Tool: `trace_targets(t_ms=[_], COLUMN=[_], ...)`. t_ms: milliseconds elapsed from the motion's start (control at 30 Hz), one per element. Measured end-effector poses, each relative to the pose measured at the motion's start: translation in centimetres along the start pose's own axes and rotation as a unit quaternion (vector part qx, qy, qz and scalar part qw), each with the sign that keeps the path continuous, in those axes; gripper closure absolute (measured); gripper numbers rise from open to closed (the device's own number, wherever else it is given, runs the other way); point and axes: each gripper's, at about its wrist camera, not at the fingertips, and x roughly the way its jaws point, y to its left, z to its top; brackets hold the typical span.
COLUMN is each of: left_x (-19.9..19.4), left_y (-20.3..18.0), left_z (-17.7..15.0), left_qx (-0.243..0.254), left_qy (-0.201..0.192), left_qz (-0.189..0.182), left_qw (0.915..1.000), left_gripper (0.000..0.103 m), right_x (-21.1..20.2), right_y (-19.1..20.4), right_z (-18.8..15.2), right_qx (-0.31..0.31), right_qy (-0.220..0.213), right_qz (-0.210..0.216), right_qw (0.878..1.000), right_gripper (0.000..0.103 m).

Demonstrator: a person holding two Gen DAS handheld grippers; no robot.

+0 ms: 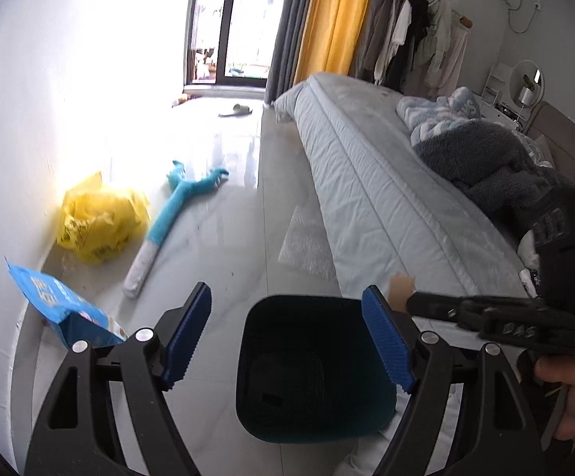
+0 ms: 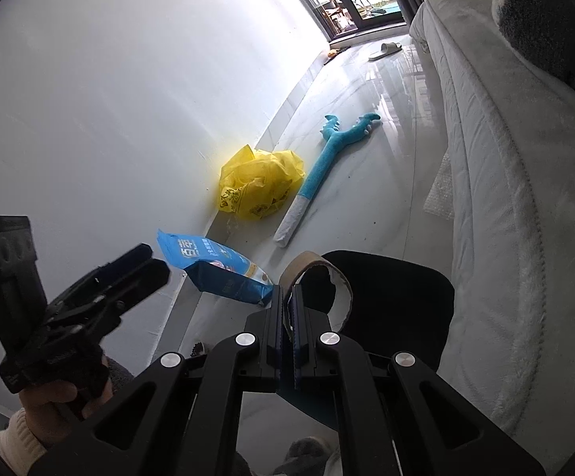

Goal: Collect trash
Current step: 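Lower the tape core over the black bin and open the right gripper, then return the right gripper to the bed and grasp the second tape core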

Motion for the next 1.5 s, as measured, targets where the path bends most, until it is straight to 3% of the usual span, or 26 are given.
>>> trace_targets(t_ms=[467, 833, 1067, 1133, 1200, 1367, 1500], left_x=[-3.5, -5.8, -7.1, -7.3, -7.5, -7.9, -8.3], left_y=[-0.8, -1.9, -1.4, -1.3, -1.2, -1.1, -1.0], left_z=[1.4, 2.0, 2.2, 2.2, 2.2, 2.2, 2.3], left_qx=[0.001, -0.021, -0.022, -0.023, -0.024, -0.025, -0.026], left_qy=[-0.056, -0.079, -0.096, -0.100, -0.103, -0.111, -0.117], left_qz=[-0.018, -0.041, -0.034, -0.032, -0.029, -0.026, -0.024], left_qw=[0.9982, 0.9958, 0.9945, 0.9942, 0.9939, 0.9932, 0.9925], left_gripper=[0.021, 0.020, 0.020, 0.019, 0.018, 0.017, 0.016], right_x=[5.5, 8.9, 9.6, 9.8, 9.7, 8.8, 6.8], right_y=[-0.7, -1.8, -2.0, -2.0, -1.8, -0.6, 1.2], right_z=[-2.4, -4.5, -5.0, -5.2, -5.3, -5.0, -3.9], right_qx=[0.001, -0.004, -0.008, -0.012, -0.020, -0.050, -0.092], right_qy=[0.084, 0.157, 0.179, 0.184, 0.182, 0.162, 0.116], right_qz=[-0.046, -0.110, -0.135, -0.143, -0.147, -0.161, -0.198], right_qw=[0.995, 0.982, 0.974, 0.972, 0.972, 0.972, 0.969], right_gripper=[0.099, 0.099, 0.098, 0.091, 0.052, 0.052, 0.047])
